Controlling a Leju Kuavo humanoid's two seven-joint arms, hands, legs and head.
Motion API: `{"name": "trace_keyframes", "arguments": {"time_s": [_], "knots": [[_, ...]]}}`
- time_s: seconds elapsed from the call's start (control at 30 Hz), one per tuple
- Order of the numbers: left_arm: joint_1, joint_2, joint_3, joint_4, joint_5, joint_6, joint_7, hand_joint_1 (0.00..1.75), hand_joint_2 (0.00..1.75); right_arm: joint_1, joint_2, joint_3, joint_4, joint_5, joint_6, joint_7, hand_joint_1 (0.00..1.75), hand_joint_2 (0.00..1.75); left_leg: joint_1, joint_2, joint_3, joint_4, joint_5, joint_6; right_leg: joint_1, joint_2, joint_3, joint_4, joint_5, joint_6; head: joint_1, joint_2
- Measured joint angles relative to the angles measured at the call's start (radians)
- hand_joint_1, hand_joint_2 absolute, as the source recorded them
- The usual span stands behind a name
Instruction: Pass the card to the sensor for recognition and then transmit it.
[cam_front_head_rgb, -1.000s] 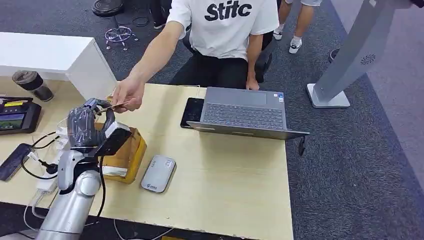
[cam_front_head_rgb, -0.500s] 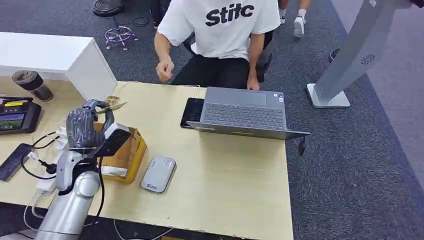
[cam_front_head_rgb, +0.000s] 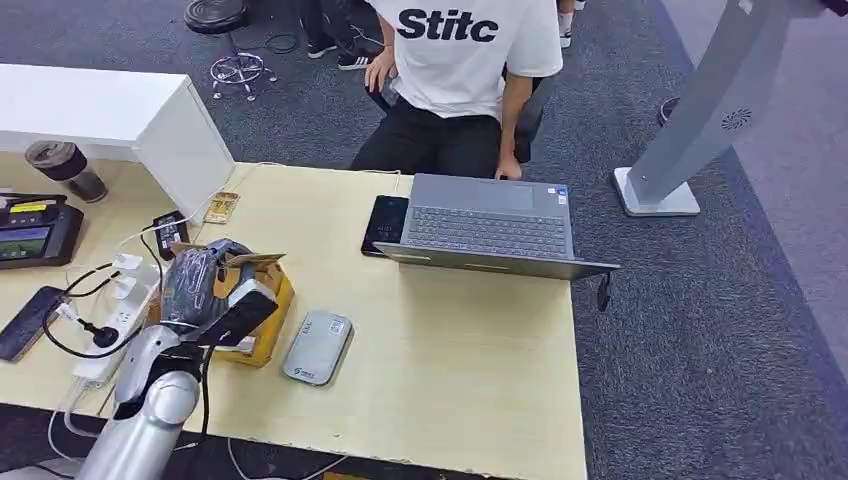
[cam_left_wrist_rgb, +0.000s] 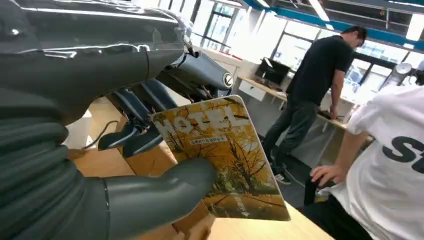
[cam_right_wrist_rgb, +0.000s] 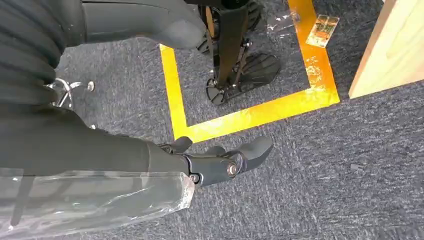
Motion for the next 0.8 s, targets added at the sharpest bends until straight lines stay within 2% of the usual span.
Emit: {"name": "trace_keyframes", "arguments": {"time_s": [0.8], "knots": [[0.004, 0.002, -0.019, -0.006, 0.0, -0.001, 0.0, 1.75, 1.75, 0.0, 0.0, 0.003, 0.0, 0.005, 0.0, 0.0, 0.0, 1.75, 0.0, 0.0, 0.0, 0.0, 0.0, 0.0, 0.0, 0.0, 0.0, 0.0, 0.0, 0.0, 0.0, 0.0]]}}
